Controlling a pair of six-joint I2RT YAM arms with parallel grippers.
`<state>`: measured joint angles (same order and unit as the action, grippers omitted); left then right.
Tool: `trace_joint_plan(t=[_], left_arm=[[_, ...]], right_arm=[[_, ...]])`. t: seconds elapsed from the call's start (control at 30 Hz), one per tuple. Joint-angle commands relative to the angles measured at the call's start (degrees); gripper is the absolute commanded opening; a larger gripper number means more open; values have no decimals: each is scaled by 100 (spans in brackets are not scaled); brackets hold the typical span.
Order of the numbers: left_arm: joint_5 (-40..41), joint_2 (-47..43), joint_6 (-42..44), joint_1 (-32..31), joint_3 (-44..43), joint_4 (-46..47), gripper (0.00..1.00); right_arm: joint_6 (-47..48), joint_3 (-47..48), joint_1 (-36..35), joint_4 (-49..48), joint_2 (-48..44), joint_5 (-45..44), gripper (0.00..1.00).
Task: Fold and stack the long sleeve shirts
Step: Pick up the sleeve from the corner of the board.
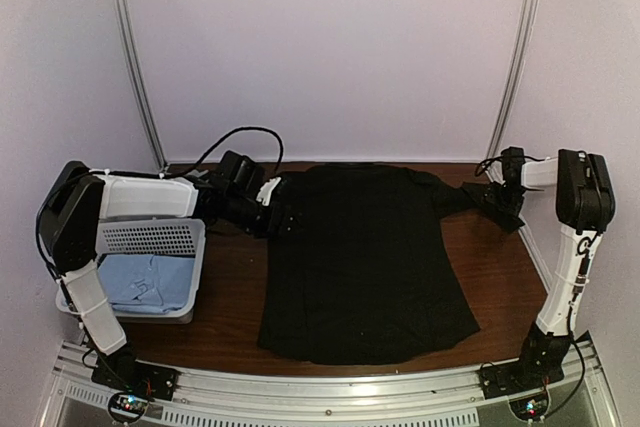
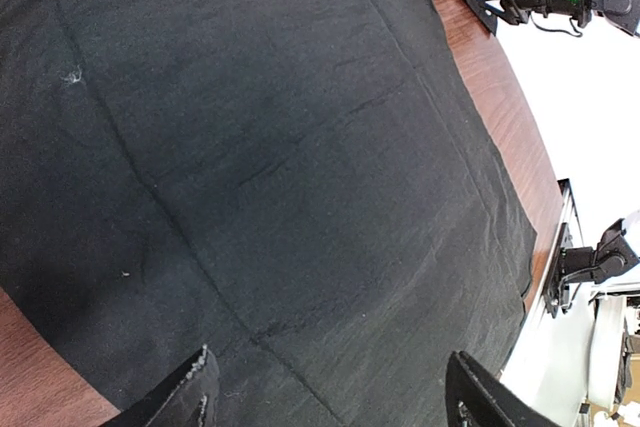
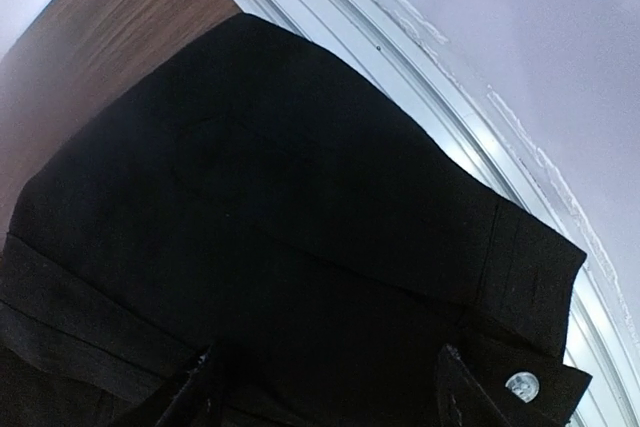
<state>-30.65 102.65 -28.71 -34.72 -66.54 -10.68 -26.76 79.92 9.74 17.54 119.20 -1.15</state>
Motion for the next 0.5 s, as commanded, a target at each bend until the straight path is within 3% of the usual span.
trace_joint_plan(t=[0.0, 0.17, 0.37, 0.47], left_arm=[[-95, 34, 3, -17, -34, 225, 79], [-58, 34, 19, -17, -35, 193, 79], [6, 53, 23, -17, -45, 145, 79], [145, 47, 32, -17, -75, 43, 79]], right_arm=[[-103, 54, -22, 237, 142, 103, 70], [-130, -285, -106, 205, 136, 101, 60], [-162, -817, -392, 29, -126, 434, 30], [-370, -1270, -496, -305, -485, 822, 28]])
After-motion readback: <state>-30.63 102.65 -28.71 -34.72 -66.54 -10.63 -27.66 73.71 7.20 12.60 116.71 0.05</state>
